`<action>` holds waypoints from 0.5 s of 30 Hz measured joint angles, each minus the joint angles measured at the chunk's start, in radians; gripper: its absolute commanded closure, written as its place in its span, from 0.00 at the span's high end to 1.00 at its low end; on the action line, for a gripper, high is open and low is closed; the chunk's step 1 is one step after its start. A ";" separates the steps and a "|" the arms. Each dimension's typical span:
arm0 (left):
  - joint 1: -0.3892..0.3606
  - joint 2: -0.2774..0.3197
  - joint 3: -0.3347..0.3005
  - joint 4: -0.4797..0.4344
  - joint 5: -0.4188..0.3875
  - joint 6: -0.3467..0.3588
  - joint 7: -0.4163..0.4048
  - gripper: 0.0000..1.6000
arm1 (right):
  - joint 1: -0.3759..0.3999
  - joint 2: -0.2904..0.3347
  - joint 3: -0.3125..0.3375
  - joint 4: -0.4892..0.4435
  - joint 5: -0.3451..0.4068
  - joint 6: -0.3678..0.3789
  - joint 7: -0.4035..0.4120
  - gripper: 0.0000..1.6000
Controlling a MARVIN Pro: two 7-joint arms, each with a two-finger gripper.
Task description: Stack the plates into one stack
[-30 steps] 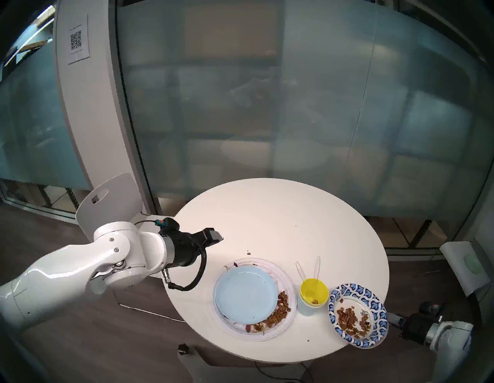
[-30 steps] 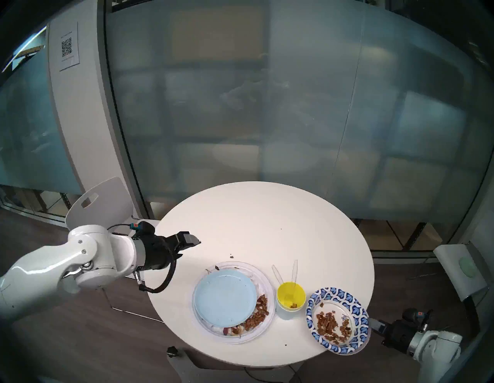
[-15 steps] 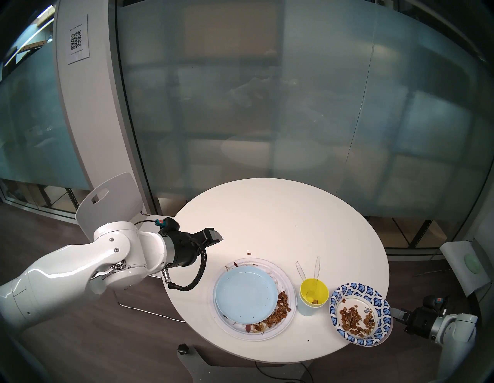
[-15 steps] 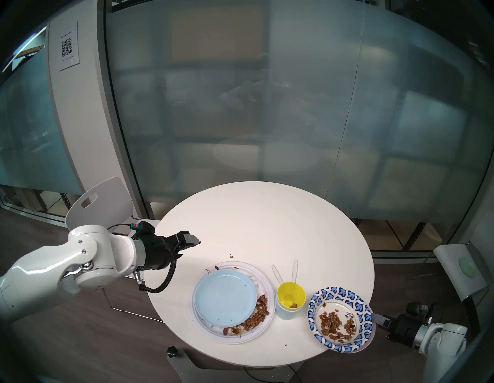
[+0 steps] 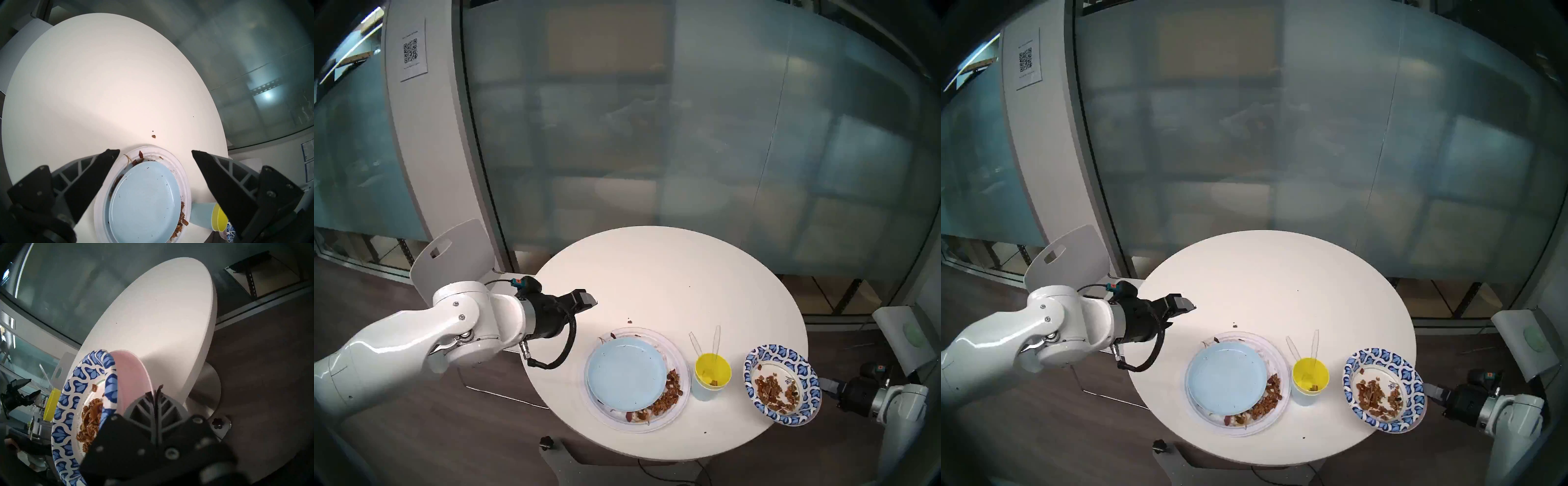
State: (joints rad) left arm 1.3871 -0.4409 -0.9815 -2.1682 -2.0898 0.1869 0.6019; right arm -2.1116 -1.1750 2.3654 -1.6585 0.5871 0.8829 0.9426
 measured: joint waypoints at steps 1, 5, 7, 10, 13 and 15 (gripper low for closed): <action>0.000 0.000 0.000 0.000 0.000 0.000 0.000 1.00 | 0.005 0.006 0.000 -0.001 0.001 0.004 -0.001 0.00; -0.001 0.000 0.001 0.000 0.000 0.000 0.000 1.00 | 0.015 0.022 0.000 -0.009 0.006 0.018 -0.012 0.00; -0.001 0.000 0.001 0.000 0.000 0.000 0.000 1.00 | 0.019 0.029 0.002 -0.017 0.010 0.025 -0.019 0.00; -0.001 0.000 0.001 0.000 0.000 0.000 0.000 1.00 | 0.020 0.039 0.009 -0.029 0.019 0.037 -0.031 0.00; -0.001 0.001 0.002 0.000 -0.001 -0.001 0.000 1.00 | 0.019 0.046 0.018 -0.045 0.030 0.047 -0.041 0.00; -0.002 0.001 0.002 0.000 -0.001 -0.001 0.000 1.00 | 0.018 0.050 0.024 -0.056 0.037 0.053 -0.048 0.00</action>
State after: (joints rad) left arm 1.3854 -0.4402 -0.9794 -2.1682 -2.0904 0.1862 0.6018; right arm -2.0932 -1.1255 2.3893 -1.7145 0.6240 0.9359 0.8949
